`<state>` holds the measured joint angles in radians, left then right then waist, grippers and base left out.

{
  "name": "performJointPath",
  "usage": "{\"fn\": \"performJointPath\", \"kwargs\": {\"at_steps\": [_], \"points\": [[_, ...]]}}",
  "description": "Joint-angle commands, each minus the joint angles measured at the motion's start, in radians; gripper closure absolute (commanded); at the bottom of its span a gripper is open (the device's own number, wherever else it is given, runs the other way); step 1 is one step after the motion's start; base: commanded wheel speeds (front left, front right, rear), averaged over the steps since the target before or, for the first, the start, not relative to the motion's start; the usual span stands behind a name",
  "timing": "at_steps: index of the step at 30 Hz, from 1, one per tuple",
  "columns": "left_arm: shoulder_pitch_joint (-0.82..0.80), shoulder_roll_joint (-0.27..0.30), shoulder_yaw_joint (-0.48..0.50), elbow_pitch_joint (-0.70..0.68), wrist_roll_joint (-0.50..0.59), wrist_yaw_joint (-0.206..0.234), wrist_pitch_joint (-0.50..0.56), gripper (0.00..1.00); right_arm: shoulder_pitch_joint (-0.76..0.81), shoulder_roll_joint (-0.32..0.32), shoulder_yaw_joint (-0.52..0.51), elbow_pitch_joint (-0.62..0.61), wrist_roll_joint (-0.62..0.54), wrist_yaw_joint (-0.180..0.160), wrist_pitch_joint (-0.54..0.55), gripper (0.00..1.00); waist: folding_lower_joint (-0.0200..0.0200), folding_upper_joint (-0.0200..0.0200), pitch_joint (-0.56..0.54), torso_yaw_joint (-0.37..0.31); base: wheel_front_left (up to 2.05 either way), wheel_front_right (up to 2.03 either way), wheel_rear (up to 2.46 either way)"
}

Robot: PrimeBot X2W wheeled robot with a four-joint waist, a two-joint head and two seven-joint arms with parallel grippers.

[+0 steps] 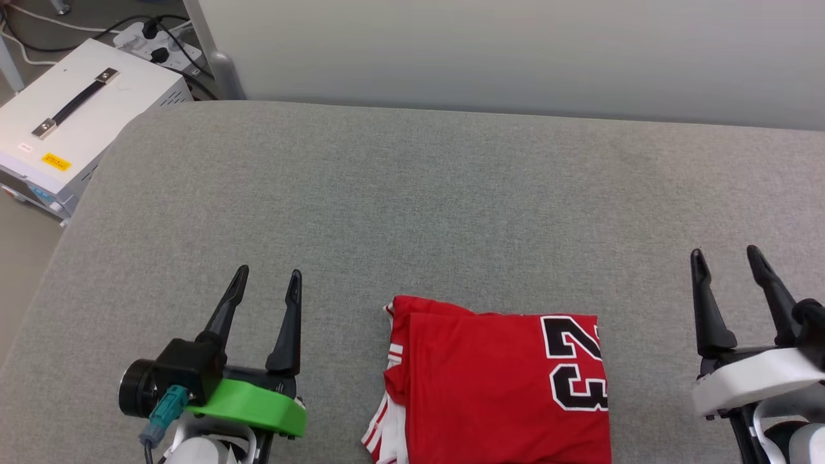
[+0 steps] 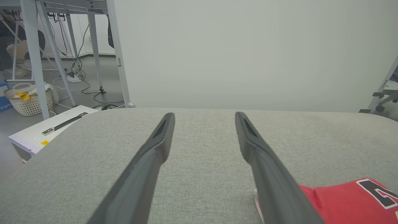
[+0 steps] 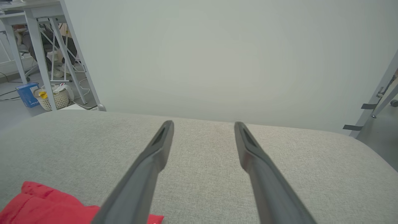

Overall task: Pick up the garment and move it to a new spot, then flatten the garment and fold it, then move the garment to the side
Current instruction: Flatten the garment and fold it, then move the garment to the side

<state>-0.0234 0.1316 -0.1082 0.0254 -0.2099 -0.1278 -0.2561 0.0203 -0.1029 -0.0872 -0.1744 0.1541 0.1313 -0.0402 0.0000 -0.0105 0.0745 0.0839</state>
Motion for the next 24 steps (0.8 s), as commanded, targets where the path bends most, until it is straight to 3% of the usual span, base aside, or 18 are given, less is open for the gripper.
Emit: {"fn": "performJointPath", "kwargs": {"at_steps": [1,7,16,24], "points": [[0.011,-0.004,0.005,-0.003,0.012,-0.003,-0.006,0.00,0.018,-0.006,0.010,0.000,0.003,-0.001,0.027,0.00,0.0000,0.0105,0.004,0.002,0.00,0.00,0.00],[0.000,0.005,-0.002,0.001,0.015,-0.003,-0.006,0.00,0.041,-0.022,0.043,-0.006,0.045,-0.001,0.181,0.00,0.0000,0.0105,0.023,0.012,0.00,0.00,0.00],[-0.027,0.005,-0.023,0.015,0.010,-0.003,-0.006,0.00,0.094,-0.057,0.132,-0.001,0.172,-0.001,0.536,0.00,0.0000,0.0105,0.069,0.042,0.00,0.00,0.00],[-0.057,0.003,-0.040,0.005,0.003,-0.003,-0.006,0.00,0.055,-0.030,0.155,0.047,0.187,-0.001,0.681,0.00,0.0000,0.0105,0.115,0.074,0.00,0.00,0.00]]}}
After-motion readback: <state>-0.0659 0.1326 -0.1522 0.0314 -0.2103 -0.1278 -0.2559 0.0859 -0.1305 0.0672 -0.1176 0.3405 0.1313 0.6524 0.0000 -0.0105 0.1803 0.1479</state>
